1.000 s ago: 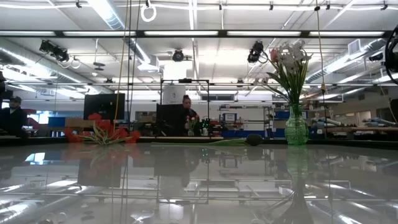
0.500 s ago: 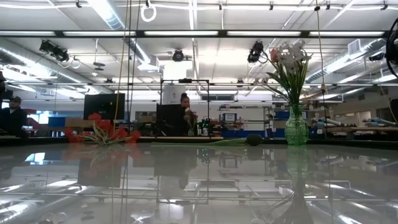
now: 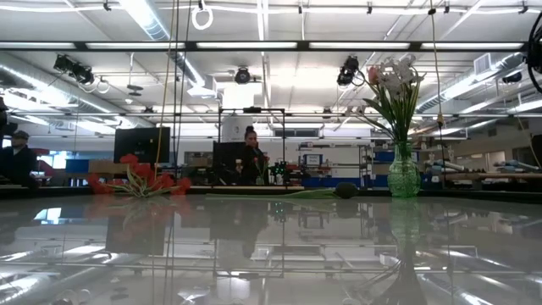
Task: Sort flowers into vase by color
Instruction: Put the bottom black flower into the red vase
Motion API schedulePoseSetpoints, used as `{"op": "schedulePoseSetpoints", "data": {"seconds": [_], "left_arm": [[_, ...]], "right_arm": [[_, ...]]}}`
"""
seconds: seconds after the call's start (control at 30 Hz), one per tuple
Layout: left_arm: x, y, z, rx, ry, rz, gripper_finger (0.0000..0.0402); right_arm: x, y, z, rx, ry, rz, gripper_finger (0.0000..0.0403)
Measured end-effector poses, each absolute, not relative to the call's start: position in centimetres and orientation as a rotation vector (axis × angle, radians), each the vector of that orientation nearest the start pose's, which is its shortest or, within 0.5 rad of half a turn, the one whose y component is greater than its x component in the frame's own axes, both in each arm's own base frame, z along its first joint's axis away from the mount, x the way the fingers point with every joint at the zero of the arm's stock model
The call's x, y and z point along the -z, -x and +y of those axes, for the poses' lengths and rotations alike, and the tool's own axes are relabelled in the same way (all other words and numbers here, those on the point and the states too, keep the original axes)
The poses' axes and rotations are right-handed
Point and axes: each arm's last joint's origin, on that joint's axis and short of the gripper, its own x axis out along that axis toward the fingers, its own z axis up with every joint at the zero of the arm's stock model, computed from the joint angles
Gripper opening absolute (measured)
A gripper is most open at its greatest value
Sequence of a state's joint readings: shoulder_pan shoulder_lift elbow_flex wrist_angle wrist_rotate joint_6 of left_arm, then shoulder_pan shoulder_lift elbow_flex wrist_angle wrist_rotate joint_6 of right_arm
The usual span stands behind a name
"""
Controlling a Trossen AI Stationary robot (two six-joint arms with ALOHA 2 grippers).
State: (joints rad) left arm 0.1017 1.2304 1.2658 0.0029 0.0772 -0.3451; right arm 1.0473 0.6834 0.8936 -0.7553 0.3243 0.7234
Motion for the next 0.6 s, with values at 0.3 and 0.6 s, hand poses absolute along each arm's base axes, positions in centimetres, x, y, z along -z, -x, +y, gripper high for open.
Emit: {"op": "schedulePoseSetpoints", "data": {"seconds": [0.3, 0.6], "left_arm": [[-42.5, -27.0, 2.5, -0.015, 0.343, -0.041, 0.0141], [-42.5, -27.0, 2.4, -0.009, 0.342, -0.041, 0.0141]], "right_arm": [[-33.5, -6.3, 11.1, -0.717, -0.637, 0.902, 0.0160], [-35.2, -6.6, 11.5, -0.779, -0.836, 0.814, 0.0161]]}}
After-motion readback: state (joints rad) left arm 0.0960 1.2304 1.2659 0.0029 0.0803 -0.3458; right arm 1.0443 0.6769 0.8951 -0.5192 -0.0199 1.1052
